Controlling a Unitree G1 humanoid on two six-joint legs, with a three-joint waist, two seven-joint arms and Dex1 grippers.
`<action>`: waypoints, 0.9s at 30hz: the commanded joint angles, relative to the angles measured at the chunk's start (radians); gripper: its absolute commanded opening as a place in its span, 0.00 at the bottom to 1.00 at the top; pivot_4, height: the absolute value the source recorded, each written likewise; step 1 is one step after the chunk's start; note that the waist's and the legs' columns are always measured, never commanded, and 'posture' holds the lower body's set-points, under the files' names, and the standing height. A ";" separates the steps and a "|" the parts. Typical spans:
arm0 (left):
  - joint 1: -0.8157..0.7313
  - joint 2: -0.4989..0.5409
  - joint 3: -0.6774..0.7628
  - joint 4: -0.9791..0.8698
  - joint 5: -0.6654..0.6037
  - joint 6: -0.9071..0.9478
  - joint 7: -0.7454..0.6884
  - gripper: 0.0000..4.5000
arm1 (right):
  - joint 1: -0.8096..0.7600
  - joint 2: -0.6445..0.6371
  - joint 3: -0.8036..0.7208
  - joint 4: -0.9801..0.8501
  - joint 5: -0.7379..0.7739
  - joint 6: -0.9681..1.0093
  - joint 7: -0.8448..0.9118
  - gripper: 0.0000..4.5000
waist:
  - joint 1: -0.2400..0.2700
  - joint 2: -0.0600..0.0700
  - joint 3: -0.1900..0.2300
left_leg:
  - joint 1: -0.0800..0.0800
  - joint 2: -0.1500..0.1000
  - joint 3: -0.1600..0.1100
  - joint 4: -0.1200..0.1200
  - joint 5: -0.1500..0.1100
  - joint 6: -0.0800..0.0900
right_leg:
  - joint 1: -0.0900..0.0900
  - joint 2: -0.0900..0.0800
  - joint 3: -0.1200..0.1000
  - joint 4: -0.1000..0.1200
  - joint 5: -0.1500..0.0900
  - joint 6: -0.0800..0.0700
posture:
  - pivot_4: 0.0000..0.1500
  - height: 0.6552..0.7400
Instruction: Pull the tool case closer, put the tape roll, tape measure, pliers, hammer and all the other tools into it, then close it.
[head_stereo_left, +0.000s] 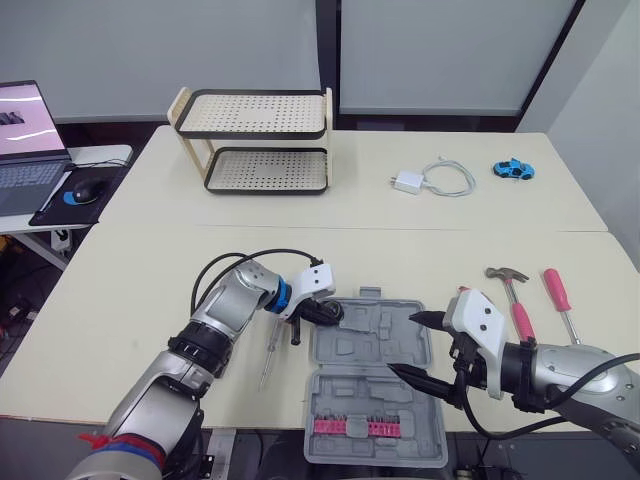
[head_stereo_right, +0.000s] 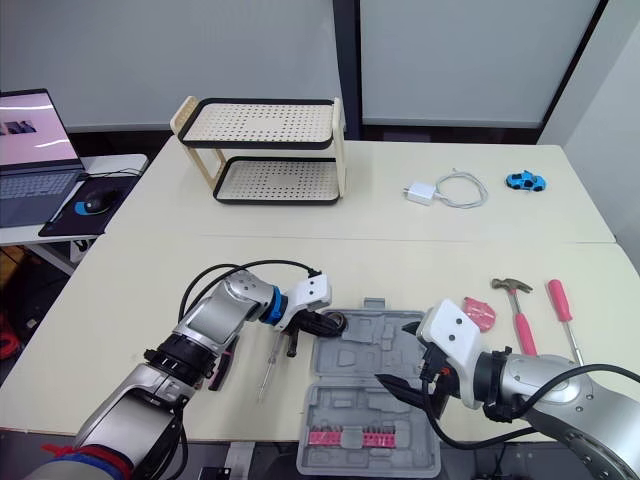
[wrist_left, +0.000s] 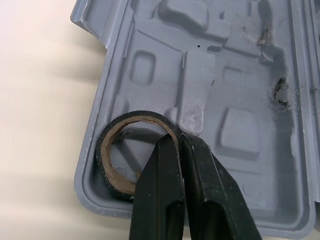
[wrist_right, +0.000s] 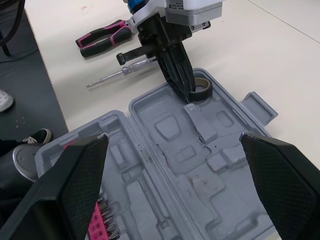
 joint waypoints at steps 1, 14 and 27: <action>-0.031 -0.007 0.004 -0.019 -0.005 0.008 0.000 0.16 | 0.005 -0.005 -0.025 -0.043 -0.007 -0.019 -0.003 1.00 | 0.000 0.000 0.000 | 0.000 0.000 0.000 0.000 0.000 0.000 | 0.000 0.000 0.000 0.000 0.000 0.000 | 1.00 0.90; -0.023 0.069 0.108 -0.191 -0.130 0.052 -0.040 0.80 | 0.013 -0.003 -0.044 -0.050 -0.003 -0.020 -0.005 1.00 | -0.001 0.000 0.000 | 0.000 0.001 0.000 0.000 0.000 0.000 | 0.000 0.000 0.000 0.000 0.000 0.000 | 1.00 0.90; 0.074 -0.005 0.179 -0.057 -0.201 -0.189 0.004 0.31 | -0.013 0.015 -0.033 -0.037 -0.023 -0.026 -0.005 1.00 | 0.001 0.000 0.000 | 0.000 0.000 0.000 0.000 0.002 -0.003 | 0.000 -0.001 0.000 0.000 0.000 0.000 | 1.00 0.90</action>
